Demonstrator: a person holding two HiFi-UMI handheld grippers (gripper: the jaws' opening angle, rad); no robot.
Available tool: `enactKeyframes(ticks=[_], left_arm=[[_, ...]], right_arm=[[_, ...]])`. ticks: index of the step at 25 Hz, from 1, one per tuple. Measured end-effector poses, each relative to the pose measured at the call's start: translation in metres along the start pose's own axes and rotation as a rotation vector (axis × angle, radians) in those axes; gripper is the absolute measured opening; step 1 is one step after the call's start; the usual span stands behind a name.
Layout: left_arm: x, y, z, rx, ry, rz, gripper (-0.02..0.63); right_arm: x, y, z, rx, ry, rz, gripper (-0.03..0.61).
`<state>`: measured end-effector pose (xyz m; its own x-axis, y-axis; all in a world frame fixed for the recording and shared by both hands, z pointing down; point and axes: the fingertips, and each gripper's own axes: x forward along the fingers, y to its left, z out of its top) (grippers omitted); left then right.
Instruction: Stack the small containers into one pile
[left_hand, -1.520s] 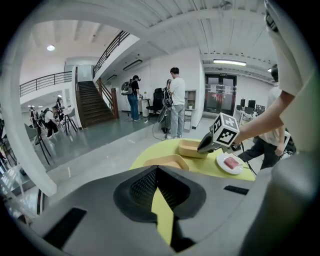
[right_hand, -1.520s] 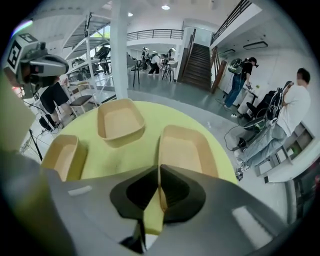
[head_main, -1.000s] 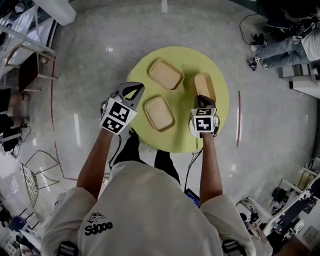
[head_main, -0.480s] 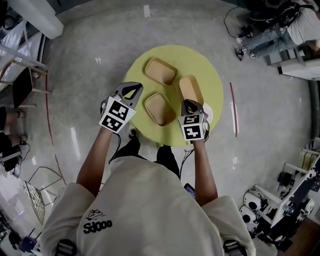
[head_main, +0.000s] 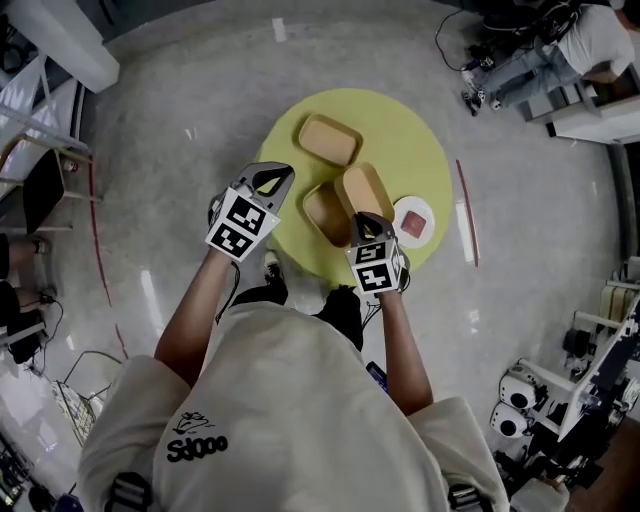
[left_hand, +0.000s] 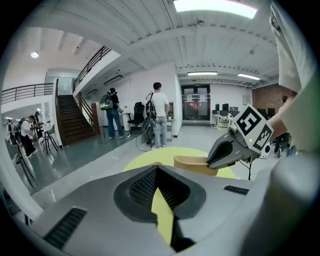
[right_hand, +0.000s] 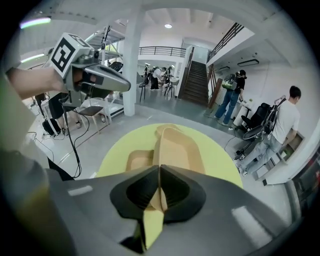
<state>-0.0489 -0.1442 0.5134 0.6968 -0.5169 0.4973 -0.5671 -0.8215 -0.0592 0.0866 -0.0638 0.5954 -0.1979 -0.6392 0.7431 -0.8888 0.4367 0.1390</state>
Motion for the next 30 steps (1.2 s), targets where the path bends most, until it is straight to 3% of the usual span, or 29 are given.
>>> enactKeyframes(ticks=[30], left_arm=[[-0.009,0.012,-0.024,-0.059,0.028,0.011,0.006]], right_arm=[[0.026,0.062,-0.024,-0.101,0.107,0.152,0.028]])
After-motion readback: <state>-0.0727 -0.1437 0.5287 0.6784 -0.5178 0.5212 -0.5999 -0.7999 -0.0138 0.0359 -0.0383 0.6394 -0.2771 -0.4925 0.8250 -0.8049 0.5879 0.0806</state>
